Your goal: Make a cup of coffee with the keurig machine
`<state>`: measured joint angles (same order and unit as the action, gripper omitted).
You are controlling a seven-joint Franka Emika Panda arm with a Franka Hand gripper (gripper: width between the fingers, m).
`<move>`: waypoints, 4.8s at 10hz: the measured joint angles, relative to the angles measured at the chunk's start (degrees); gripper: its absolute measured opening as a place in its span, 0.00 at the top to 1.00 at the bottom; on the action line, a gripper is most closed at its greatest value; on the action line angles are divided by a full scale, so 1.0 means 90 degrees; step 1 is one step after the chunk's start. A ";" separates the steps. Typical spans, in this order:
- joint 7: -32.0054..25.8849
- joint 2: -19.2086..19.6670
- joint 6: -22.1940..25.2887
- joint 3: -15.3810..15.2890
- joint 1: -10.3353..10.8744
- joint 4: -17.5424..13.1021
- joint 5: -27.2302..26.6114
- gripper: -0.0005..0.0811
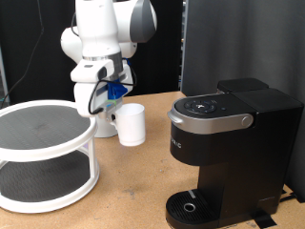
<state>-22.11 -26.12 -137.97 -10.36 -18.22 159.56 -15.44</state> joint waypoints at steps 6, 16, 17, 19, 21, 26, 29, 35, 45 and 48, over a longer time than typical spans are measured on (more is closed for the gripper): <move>-0.0004 -0.0366 0.0361 0.0071 0.0000 -0.0026 -0.0017 0.91; 0.0020 0.0398 -0.0821 -0.0121 0.0041 0.0189 -0.0086 0.91; 0.0079 0.0580 -0.1011 -0.0189 0.0036 0.0192 -0.0073 0.91; 0.0199 0.0919 -0.1345 -0.0322 0.0013 0.0195 -0.0011 0.91; 0.0464 0.1242 -0.1656 -0.0473 -0.0068 0.0198 0.0233 0.91; 0.0766 0.1951 -0.2350 -0.0589 -0.0184 0.0207 0.0656 0.91; 0.1150 0.2261 -0.2748 -0.0596 -0.0265 0.0209 0.1041 0.91; 0.1349 0.2708 -0.3167 -0.0621 -0.0218 0.0138 0.1095 0.91; 0.1887 0.2779 -0.3247 -0.1067 0.0040 -0.0004 0.0998 0.91; 0.2340 0.2872 -0.3247 -0.1166 0.0083 -0.0113 0.1220 0.91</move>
<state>-1.05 -0.27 -167.19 -20.85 -17.47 158.55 -4.47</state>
